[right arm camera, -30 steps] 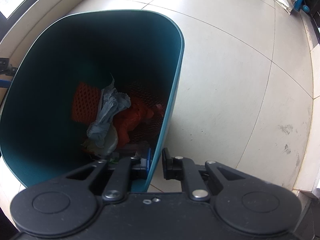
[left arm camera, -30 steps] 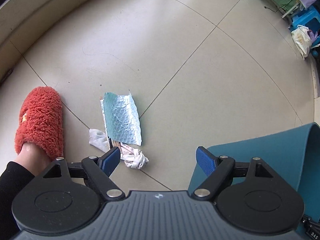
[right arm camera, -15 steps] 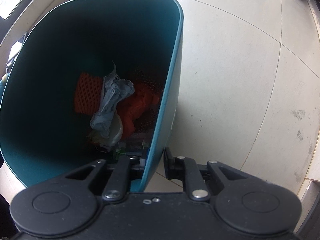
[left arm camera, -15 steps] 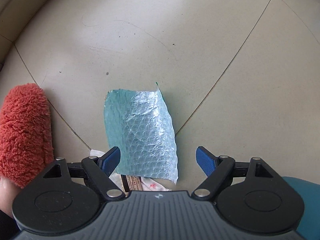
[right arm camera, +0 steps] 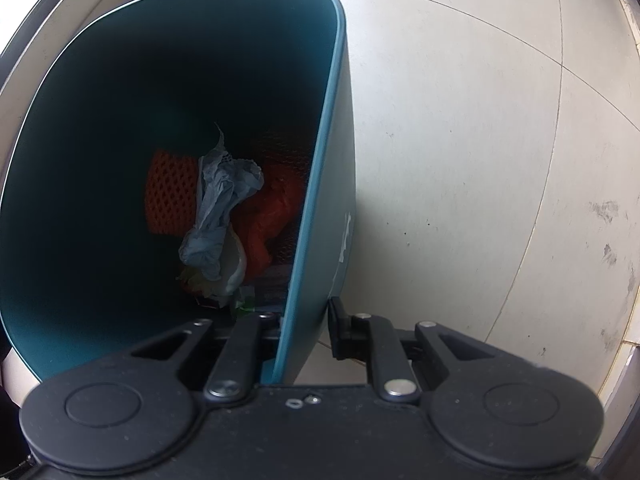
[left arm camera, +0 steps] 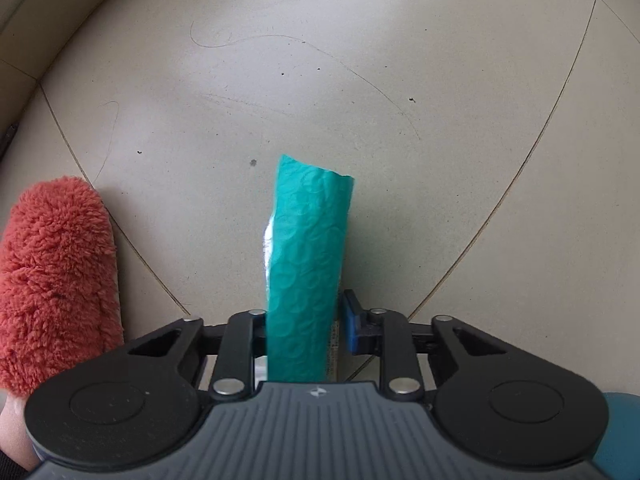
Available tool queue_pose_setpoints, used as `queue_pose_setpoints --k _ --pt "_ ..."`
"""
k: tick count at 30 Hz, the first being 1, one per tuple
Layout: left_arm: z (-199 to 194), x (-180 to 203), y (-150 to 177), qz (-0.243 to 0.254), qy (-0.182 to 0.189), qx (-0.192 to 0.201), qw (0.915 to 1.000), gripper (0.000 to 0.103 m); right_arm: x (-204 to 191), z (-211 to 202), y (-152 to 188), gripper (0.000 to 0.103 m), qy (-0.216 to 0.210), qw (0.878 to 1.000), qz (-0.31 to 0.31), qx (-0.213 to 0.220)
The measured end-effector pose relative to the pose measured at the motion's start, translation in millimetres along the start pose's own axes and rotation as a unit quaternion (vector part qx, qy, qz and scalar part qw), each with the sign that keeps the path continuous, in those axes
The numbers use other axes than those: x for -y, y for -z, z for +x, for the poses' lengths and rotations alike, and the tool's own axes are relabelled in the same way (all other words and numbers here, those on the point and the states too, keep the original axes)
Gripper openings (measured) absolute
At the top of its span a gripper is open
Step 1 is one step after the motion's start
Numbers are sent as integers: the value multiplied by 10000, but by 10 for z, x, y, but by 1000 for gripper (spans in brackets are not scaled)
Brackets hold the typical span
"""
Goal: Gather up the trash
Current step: 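Close the left tool on the teal bubble-wrap sheet and lift, then carry the bubble wrap over the teal bin and open the left tool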
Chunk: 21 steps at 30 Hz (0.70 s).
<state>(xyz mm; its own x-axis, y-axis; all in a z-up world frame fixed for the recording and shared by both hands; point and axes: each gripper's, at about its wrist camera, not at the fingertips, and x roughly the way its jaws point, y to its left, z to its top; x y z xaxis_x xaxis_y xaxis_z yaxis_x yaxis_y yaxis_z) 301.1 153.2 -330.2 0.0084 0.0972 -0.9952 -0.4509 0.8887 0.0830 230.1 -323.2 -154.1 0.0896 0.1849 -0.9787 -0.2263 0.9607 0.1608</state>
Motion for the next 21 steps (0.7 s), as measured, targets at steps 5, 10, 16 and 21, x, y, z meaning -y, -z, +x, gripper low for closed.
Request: queue_pose_setpoints --k 5,10,16,21 --pt "-220 -105 54 -171 94 49 9998 8 -70 -17 18 15 45 10000 15 15" --pt "-644 -202 133 -211 382 228 9988 6 -162 -1 28 12 225 9996 -156 63" --pt "-1313 -180 364 -31 748 494 9960 6 -228 15 66 11 355 9990 -253 110" --pt "-2012 108 652 382 1166 804 9892 6 -323 28 96 10 529 9975 -434 149"
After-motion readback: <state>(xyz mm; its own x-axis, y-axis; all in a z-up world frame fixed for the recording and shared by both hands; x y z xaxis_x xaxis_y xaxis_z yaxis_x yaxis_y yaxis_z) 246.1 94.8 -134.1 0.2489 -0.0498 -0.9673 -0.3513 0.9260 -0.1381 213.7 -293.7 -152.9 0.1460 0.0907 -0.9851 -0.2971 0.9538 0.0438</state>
